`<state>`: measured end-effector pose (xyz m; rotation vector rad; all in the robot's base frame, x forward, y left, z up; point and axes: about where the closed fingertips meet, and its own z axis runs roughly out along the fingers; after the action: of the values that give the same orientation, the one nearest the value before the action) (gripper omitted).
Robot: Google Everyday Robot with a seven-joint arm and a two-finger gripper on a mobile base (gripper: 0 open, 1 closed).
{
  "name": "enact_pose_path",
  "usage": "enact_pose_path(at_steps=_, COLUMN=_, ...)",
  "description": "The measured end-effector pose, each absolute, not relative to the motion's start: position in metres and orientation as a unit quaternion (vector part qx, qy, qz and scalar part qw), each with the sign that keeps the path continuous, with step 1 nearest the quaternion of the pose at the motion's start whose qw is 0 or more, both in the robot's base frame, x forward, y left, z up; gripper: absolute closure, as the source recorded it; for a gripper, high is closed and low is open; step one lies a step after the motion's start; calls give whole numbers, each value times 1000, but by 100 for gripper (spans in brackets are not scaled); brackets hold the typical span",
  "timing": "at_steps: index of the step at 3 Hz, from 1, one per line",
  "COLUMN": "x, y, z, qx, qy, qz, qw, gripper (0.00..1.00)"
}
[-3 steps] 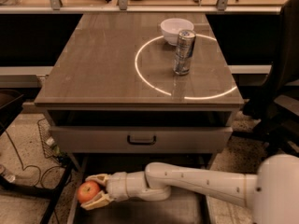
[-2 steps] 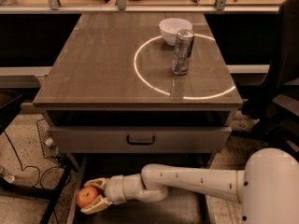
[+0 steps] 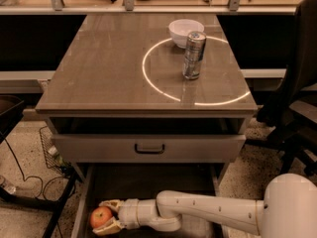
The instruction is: Place apple into middle drawer
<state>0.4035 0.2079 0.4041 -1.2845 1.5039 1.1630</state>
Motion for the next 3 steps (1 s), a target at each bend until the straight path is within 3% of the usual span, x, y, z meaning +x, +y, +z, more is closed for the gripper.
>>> enact_pose_path(at_steps=1, x=404, y=192, z=377, qx=-483, qy=629, qz=455, qw=405, gripper=100)
enact_pose_path(at_steps=3, x=404, y=181, z=368, qx=-465, qy=649, qz=448, qw=402, gripper=59)
